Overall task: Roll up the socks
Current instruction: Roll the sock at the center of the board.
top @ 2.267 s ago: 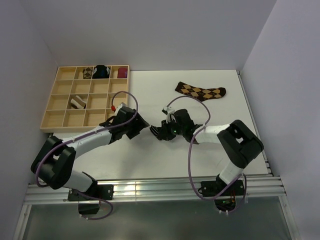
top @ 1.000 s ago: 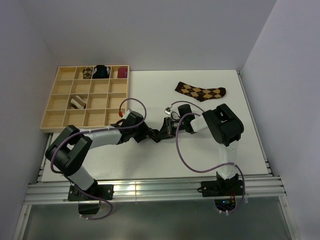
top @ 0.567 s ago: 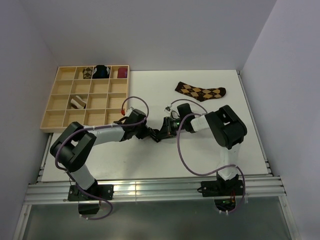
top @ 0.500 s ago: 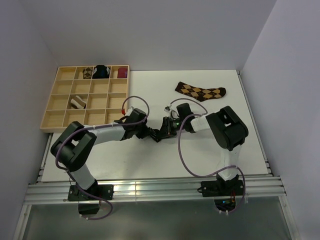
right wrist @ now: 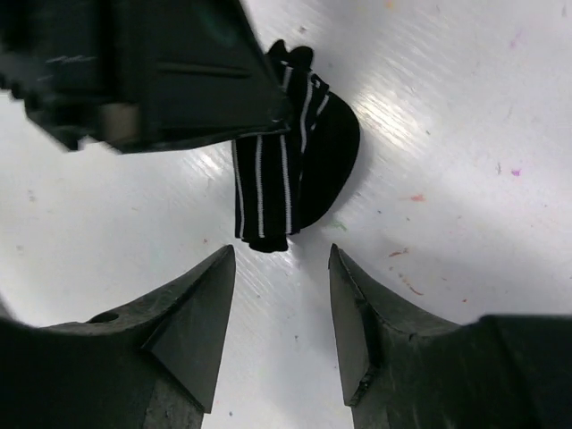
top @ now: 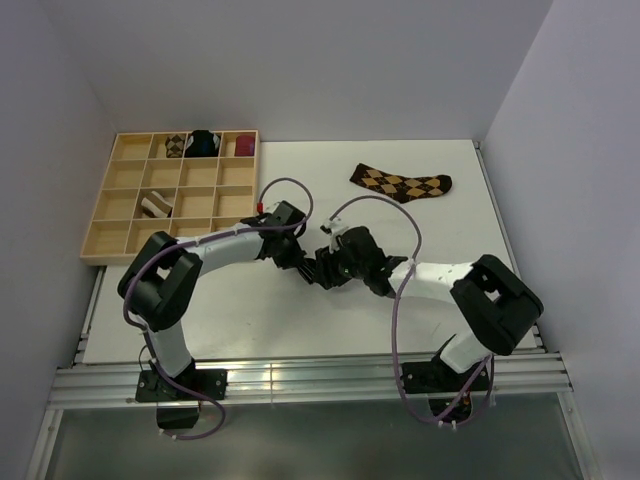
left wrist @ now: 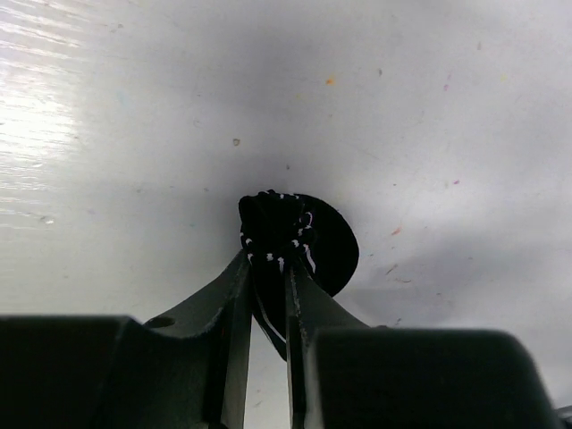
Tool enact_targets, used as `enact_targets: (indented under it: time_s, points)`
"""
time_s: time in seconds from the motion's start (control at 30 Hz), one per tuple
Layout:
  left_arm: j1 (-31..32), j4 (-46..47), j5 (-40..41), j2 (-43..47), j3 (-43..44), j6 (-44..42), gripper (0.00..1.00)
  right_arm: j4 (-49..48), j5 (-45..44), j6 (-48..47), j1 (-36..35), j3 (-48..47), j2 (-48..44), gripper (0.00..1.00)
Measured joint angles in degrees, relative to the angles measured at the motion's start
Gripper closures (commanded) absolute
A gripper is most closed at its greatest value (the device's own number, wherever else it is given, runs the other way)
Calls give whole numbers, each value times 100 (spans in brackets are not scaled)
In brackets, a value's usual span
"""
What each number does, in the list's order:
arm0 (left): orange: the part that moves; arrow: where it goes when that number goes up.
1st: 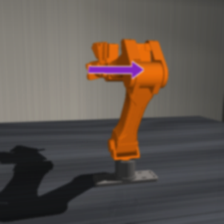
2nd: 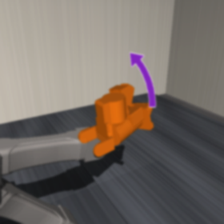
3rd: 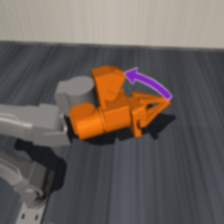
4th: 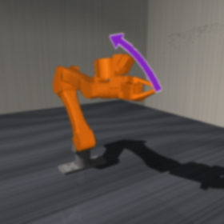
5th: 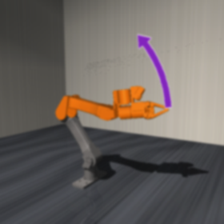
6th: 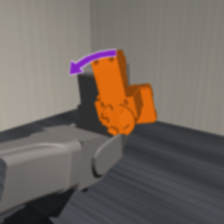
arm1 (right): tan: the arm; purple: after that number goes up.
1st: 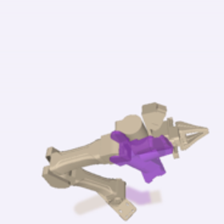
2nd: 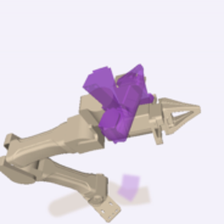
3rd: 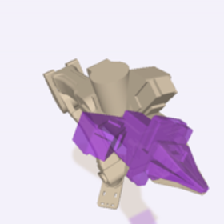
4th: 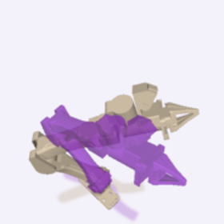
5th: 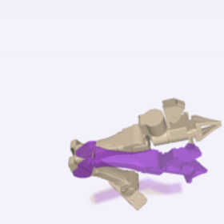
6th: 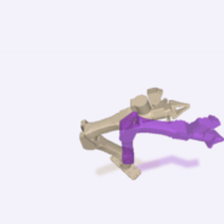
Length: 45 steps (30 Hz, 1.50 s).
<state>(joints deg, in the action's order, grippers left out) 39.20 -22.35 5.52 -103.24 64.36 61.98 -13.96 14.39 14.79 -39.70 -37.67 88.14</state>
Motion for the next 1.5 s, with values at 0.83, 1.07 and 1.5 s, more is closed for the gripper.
enact_targets:
  time_s: [0.83,1.07,1.5]
  points:
    - [-22,-400,-96,-101,243,-420,87,-586,-3364,-1683,-1991,-437,1064,68]
    - [-39,-280,-116,-101,208,-437,72,-645,-3403,-1703,-1971,-446,1095,100]
    - [-31,140,98,610,-420,-114,27,-369,-1735,-1082,-997,-396,769,100]
